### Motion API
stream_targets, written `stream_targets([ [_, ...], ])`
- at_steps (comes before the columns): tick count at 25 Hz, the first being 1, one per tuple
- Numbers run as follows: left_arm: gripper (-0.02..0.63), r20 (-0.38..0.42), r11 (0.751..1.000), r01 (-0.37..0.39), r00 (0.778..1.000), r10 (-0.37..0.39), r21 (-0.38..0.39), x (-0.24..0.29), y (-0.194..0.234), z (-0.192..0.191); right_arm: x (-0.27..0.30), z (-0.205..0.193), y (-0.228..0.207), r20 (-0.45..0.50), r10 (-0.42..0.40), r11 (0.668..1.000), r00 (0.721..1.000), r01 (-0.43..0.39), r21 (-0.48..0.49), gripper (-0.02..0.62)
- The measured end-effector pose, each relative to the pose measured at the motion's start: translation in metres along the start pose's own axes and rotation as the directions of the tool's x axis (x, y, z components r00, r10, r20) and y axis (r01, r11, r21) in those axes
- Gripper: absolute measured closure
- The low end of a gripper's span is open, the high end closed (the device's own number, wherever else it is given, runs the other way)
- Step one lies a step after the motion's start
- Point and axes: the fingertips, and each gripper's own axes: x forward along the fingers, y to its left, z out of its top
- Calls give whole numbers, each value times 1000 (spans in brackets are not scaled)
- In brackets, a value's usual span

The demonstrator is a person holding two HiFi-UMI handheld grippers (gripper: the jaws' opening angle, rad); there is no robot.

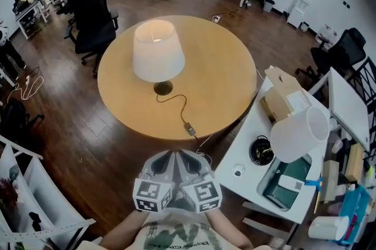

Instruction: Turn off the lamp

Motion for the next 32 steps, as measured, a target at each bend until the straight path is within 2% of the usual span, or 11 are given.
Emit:
stream_targets([
  [8, 606, -70, 993, 118, 991, -115, 34, 62, 3, -3, 15, -8, -48, -29, -116, 991, 993, 118, 63, 595],
  [14, 606, -170, 972, 226, 962, -212, 69, 118, 17, -15, 41, -19, -89, -77, -233, 967, 969, 239, 90, 595],
  [21, 601, -314, 925, 362, 897, -311, 119, 168, 34, -47, 70, -36, -122, -130, -367, 912, 921, 384, 145, 595],
  [29, 533, -459, 862, 486, 805, -377, 145, 203, 36, -92, 80, -53, -150, -175, -482, 835, 858, 511, 203, 595],
  [32, 502, -491, 847, 511, 781, -385, 148, 211, 34, -104, 77, -60, -159, -192, -514, 813, 836, 546, 203, 595],
])
